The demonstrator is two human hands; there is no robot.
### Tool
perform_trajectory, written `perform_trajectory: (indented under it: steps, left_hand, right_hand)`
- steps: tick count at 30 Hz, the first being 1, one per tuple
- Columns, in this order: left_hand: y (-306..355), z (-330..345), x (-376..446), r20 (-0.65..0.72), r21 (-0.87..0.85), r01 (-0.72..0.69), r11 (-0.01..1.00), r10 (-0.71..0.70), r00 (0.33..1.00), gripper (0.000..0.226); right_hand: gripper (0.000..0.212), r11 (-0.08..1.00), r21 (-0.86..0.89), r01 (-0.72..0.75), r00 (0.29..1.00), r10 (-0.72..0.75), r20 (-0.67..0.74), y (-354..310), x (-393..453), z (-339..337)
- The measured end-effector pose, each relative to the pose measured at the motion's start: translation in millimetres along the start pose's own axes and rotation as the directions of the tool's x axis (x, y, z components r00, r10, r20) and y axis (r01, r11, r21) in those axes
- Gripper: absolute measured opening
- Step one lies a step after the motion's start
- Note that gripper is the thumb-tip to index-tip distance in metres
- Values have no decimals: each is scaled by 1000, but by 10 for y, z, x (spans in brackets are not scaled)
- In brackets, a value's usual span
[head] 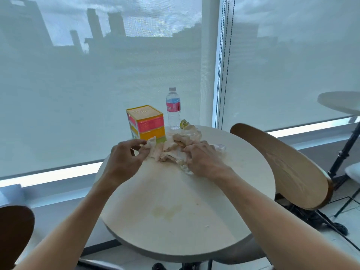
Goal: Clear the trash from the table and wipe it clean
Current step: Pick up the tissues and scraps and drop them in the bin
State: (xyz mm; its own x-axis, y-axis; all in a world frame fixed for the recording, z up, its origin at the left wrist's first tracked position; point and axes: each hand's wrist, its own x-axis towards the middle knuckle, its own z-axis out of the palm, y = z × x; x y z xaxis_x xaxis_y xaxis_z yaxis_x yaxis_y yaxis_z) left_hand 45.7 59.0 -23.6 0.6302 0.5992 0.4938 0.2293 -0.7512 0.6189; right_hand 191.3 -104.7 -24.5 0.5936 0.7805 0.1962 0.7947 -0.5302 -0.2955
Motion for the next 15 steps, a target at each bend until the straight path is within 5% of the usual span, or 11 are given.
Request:
perform_trajectory:
  steps: [10,15]
  left_hand:
    - [204,27,-257,8,-149,29,988,-28,1000,22]
    - [523,176,-450,56,-262,41,964,-27,998,19]
  right_hand:
    - [19,925,365,106,887,78,-455,119,-129,-233]
    - [13,851,504,150,852,147,-503,311,-472,-480]
